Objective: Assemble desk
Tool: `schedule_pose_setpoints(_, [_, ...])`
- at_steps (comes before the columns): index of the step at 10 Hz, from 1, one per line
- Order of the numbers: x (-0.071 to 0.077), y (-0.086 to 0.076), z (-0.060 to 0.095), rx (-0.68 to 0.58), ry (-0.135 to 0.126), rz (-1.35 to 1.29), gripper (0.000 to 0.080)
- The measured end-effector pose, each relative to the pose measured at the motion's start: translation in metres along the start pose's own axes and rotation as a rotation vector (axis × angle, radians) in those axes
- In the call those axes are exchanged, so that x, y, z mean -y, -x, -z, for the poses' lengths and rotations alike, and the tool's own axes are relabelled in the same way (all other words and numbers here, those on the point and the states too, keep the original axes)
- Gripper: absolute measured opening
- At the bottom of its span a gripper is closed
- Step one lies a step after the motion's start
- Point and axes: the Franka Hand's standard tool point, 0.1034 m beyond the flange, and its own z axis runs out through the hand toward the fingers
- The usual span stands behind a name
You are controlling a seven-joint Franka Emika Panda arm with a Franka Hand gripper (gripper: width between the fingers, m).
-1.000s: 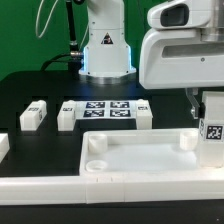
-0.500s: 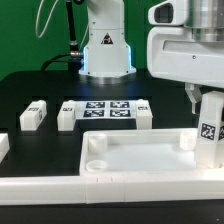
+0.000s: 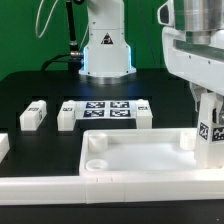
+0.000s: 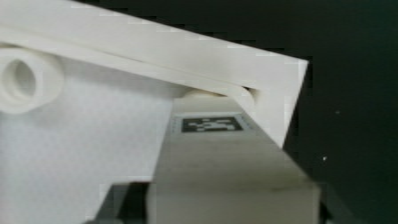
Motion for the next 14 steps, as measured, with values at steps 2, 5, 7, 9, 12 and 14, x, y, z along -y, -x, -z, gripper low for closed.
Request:
schedule_pose_setpoints(2, [0.001, 0.0, 0.0, 0.025, -0.015, -0.269, 0.0292])
schedule_pose_setpoints(5, [0.0, -0.004, 0.002, 0.019, -0.058, -0.496, 0.0294])
schedule_pose_setpoints(7, [0.0, -0.004, 0.002, 0.017, -0.062, -0.501, 0.0294])
schedule_pose_setpoints(9, [0.0, -0.003, 0.001, 0.015, -0.061, -0.475, 0.0369])
schedule_pose_setpoints(12, [0.002, 0.001, 0.004, 0.017, -0.057, -0.433, 0.064])
schedule_pose_setpoints(14, [0.008, 0.015, 0.043, 0.041, -0.092, -0.388, 0.0648])
